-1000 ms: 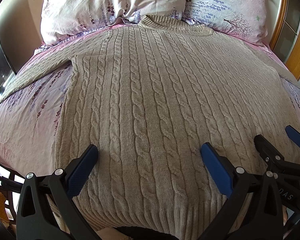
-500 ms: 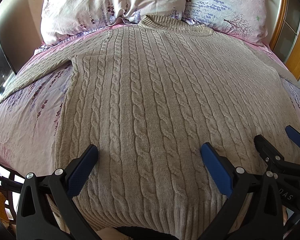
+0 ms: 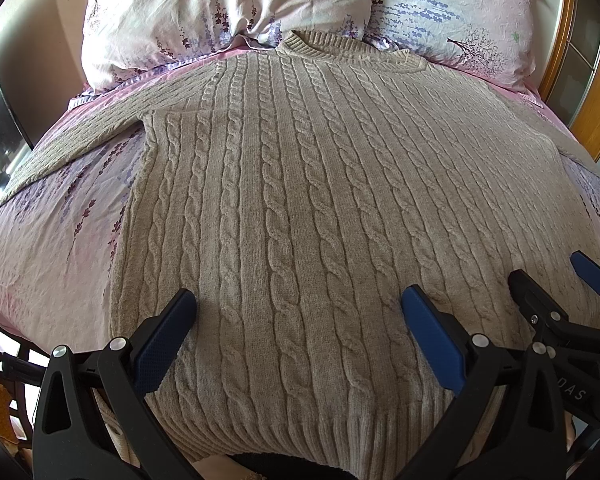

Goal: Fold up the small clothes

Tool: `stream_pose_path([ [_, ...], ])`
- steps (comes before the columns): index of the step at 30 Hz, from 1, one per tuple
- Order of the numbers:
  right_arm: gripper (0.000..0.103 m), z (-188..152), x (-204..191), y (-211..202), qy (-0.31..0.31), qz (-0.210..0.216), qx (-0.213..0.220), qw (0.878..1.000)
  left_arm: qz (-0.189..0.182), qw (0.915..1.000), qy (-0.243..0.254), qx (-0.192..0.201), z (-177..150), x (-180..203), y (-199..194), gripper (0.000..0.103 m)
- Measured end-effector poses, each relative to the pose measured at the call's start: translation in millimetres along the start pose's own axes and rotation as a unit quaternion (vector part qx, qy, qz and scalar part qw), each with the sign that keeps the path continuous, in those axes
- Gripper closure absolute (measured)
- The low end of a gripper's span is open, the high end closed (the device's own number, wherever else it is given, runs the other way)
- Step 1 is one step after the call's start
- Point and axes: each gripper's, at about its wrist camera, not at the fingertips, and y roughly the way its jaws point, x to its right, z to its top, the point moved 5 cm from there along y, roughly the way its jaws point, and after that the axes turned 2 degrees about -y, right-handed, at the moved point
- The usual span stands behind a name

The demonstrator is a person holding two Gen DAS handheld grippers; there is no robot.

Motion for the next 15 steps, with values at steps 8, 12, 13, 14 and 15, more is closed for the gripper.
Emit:
stream_pose_path([
  [8, 0.002, -1.1, 0.4, 0.1, -0.004, 0.002, -0.003, 1.0, 0.0, 1.0, 0.0, -0.002, 0.1, 0.0, 0.1, 0.001],
  [12, 0.002, 0.6, 1.9, 1.1, -0.02, 0.012, -0.006, 1.0, 0.0, 0.9997, 0.002, -0.024, 1.8, 1.3, 2.9, 0.001],
  [13, 0.002, 1.8, 2.7, 2.2, -0.026, 0.019, -0.008, 0.999, -0.001, 0.9996, 0.004, -0.027, 2.7, 1.4, 3.9, 0.001],
  [14, 0.002, 2.4, 1.5, 3.3, -0.03, 0.023, -0.008, 0.999, 0.0, 0.9996, 0.004, -0.026, 3.7, 1.1, 5.5, 0.001],
  [15, 0.002, 3.1, 1.8, 3.8, -0.039, 0.032, -0.005, 0.999, -0.001, 0.9995, 0.005, -0.03, 5.4, 1.4, 5.7, 0.001],
])
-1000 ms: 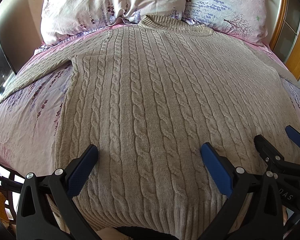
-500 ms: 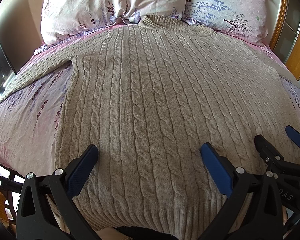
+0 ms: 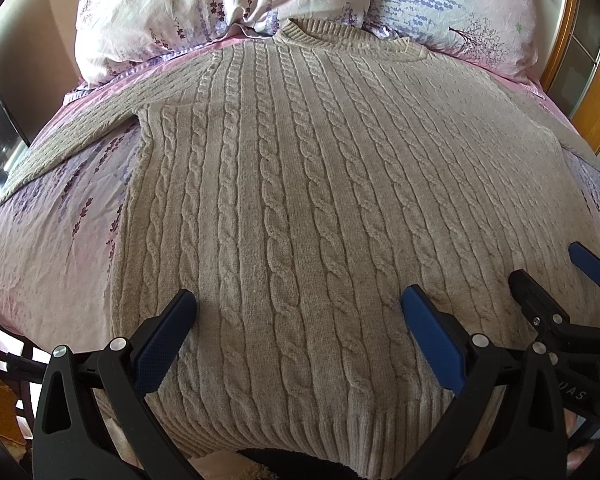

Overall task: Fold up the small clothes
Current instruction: 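Grasp the cuff of a sweater sleeve with the right tool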

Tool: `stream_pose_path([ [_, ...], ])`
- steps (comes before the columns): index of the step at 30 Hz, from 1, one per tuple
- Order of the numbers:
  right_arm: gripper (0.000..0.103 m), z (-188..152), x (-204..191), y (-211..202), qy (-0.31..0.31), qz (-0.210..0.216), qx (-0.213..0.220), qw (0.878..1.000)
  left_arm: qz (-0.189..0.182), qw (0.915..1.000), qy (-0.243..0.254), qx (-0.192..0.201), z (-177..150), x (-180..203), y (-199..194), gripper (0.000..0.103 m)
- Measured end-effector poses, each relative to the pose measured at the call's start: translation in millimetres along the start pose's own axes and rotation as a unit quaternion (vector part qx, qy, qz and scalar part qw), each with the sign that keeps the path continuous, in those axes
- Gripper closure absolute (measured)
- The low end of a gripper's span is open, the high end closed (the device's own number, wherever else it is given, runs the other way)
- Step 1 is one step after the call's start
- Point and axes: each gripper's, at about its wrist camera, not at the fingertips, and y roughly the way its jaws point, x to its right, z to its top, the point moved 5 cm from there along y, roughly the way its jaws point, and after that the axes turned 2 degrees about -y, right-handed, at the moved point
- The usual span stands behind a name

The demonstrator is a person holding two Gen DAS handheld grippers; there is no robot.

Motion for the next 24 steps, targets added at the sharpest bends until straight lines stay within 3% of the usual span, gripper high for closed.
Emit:
stream_pose_path([
  [5, 0.002, 8, 13, 1, -0.002, 0.031, 0.006, 0.999, -0.006, 0.9999, 0.007, 0.012, 1, -1, -2, 0.001],
  [7, 0.002, 20, 36, -3, 0.038, 0.047, 0.016, 0.998, -0.012, 0.9995, 0.014, 0.025, 3, -1, -2, 0.001],
  [11, 0.007, 53, 118, -10, 0.156, 0.051, 0.043, 0.985, -0.01, 0.9982, 0.027, 0.052, 13, 0, -3, 0.001],
  [14, 0.019, 74, 191, -3, 0.242, 0.028, 0.051, 0.968, -0.027, 0.9956, 0.03, 0.084, 23, 0, -9, 0.001],
  [16, 0.031, 81, 237, 8, 0.301, 0.016, 0.044, 0.952, -0.04, 0.9938, 0.032, 0.098, 31, 2, -11, 0.001],
  [17, 0.032, 84, 261, 16, 0.335, 0.021, 0.042, 0.941, -0.045, 0.9932, 0.033, 0.102, 34, 3, -11, 0.001],
  [24, 0.05, 73, 341, 56, 0.462, 0.006, 0.028, 0.886, -0.117, 0.987, 0.027, 0.106, 52, 7, -5, 0.001],
])
